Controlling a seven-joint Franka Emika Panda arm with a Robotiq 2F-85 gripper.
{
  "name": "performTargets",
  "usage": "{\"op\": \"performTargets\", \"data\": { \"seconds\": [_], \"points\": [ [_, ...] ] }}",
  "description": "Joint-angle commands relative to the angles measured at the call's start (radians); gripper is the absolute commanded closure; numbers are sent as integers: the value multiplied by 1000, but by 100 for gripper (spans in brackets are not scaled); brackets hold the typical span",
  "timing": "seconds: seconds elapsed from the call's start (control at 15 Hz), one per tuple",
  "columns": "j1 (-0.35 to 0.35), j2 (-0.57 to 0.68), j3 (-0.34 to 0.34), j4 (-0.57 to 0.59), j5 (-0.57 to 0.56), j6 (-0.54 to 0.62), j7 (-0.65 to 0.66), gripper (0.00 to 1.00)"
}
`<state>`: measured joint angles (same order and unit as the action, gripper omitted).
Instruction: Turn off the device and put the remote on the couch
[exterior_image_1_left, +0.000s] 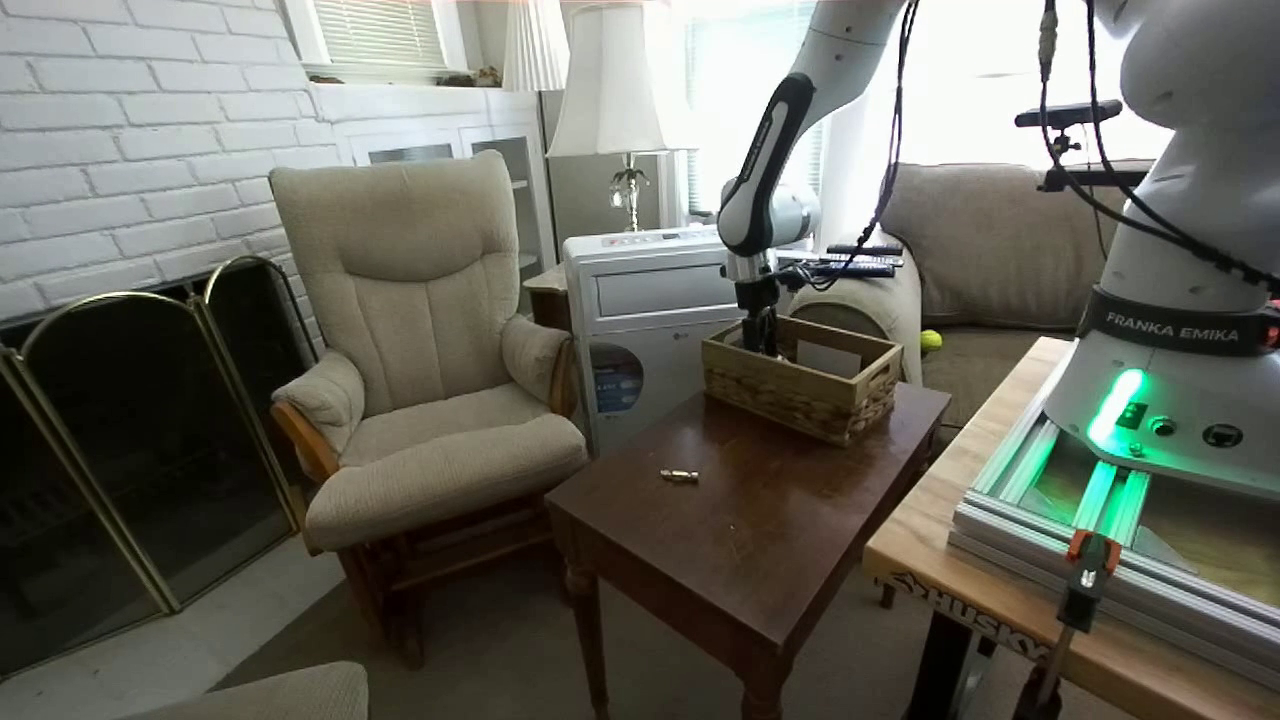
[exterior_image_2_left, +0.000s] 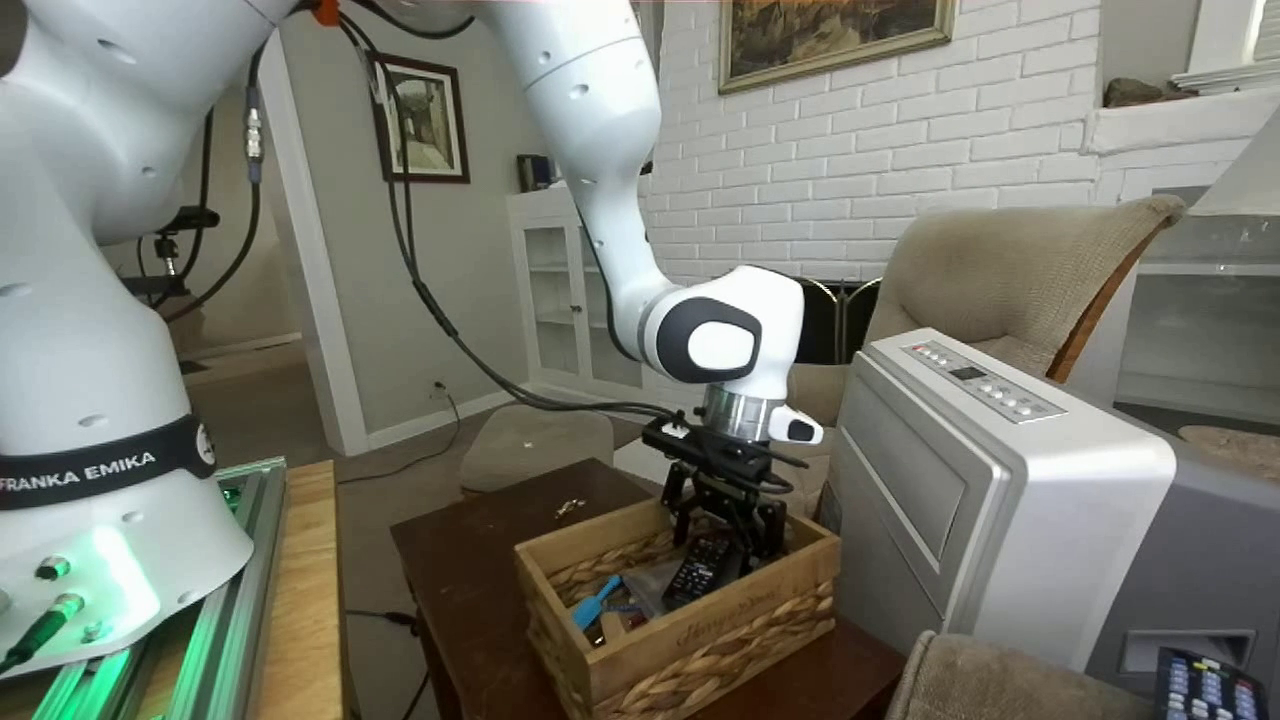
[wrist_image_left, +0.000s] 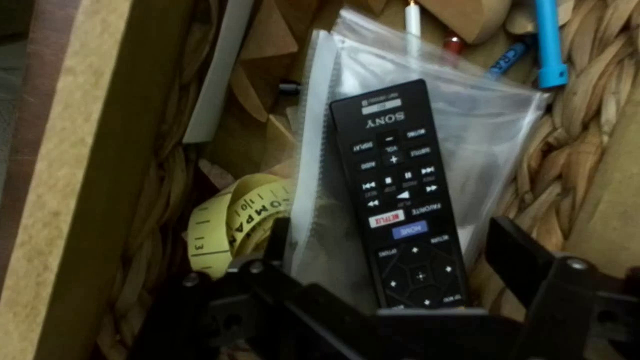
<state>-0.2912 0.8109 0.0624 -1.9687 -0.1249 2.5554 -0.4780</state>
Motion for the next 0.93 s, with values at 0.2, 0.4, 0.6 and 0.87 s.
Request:
{"op": "performTargets", "data": {
  "seconds": [0.2, 0.4, 0.6, 0.87],
  "points": [
    [-35, 36, 32, 73, 83, -111, -17, 0],
    [-37, 48, 33, 96, 119, -150, -15, 0],
    [-43, 63, 41, 113, 150, -163, -26, 0],
    [-53, 77, 46, 127, 164, -170, -41, 0]
  ]
}}
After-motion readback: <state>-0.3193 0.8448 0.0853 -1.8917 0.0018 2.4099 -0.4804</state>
